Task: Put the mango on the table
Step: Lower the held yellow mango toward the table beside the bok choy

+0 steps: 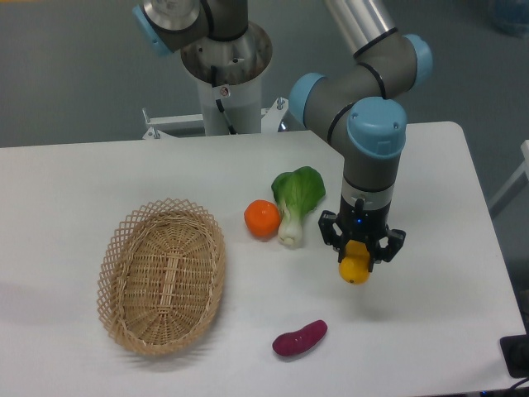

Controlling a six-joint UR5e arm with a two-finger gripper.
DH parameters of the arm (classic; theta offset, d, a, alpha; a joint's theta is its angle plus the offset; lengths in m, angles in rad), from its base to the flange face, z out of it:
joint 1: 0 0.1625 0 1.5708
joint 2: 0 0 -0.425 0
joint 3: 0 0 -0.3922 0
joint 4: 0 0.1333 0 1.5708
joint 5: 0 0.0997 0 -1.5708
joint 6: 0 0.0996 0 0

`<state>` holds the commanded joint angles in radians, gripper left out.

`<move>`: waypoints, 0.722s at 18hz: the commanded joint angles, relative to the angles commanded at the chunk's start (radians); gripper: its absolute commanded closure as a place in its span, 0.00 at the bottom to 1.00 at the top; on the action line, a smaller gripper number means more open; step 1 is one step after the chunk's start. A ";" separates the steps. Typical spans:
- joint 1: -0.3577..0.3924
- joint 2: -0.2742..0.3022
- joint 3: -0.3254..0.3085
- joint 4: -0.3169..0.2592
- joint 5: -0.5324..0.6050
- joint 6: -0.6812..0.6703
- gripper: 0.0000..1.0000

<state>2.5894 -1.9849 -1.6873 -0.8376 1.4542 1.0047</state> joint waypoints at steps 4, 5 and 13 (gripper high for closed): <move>-0.006 -0.028 -0.048 0.037 0.012 0.006 0.55; -0.006 -0.029 -0.061 0.050 0.014 0.006 0.55; -0.029 -0.055 -0.080 0.058 0.017 0.003 0.54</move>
<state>2.5602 -2.0402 -1.7672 -0.7793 1.4711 1.0078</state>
